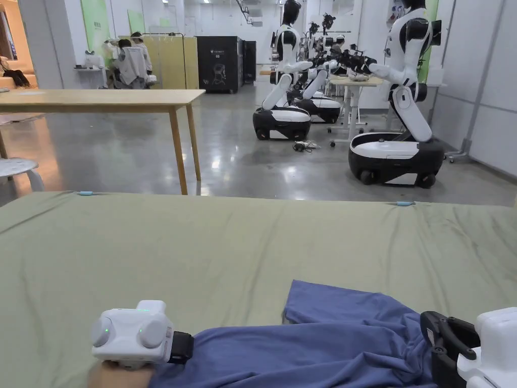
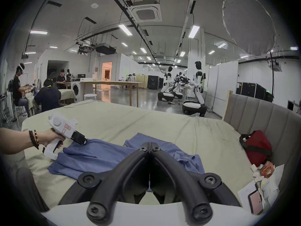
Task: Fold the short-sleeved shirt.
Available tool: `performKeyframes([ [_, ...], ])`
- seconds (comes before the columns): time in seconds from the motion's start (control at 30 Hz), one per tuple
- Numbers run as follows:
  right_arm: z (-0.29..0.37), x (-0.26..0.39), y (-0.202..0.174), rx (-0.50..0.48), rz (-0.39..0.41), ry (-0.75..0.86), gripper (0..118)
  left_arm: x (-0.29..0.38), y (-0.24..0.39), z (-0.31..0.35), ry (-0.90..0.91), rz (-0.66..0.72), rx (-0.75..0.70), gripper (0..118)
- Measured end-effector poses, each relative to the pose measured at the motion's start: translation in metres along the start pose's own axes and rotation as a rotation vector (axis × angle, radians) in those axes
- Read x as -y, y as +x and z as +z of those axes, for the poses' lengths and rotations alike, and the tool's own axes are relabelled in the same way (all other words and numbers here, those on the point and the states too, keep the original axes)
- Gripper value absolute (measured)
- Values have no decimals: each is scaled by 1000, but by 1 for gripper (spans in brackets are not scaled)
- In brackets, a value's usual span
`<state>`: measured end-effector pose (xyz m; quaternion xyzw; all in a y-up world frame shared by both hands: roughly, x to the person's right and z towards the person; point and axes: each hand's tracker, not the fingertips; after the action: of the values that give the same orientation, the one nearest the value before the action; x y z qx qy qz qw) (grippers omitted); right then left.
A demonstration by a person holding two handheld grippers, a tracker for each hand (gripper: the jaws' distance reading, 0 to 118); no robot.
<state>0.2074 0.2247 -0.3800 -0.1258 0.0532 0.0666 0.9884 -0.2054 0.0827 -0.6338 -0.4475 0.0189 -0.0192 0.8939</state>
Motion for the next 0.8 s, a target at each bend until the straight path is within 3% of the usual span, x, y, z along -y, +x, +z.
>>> performKeyframes([
  [0.03,0,1,0,-2,-1,-2,0,0,1,4,7,-9,9,94],
  [0.1,-1,1,1,-8,-9,-6,0,5,9,21,55,-63,56,51],
  [0.13,-2,0,1,-9,-12,-6,0,9,16,29,87,-107,40,21],
  [0.17,-2,0,1,-8,-13,-6,0,11,22,34,107,-155,30,2],
  [0.47,10,-13,13,-4,-21,19,0,-5,24,66,154,-149,100,1],
  [0.6,9,-22,47,44,-53,-7,0,-19,17,78,190,-153,108,1],
  [0.73,-12,-17,99,120,-130,-192,0,-19,14,85,202,-152,131,1],
  [0.77,-21,-11,112,127,-132,-262,4,-16,16,86,208,-156,129,1],
  [0.8,-30,-3,124,127,-130,-327,21,-15,16,86,210,-157,130,1],
])
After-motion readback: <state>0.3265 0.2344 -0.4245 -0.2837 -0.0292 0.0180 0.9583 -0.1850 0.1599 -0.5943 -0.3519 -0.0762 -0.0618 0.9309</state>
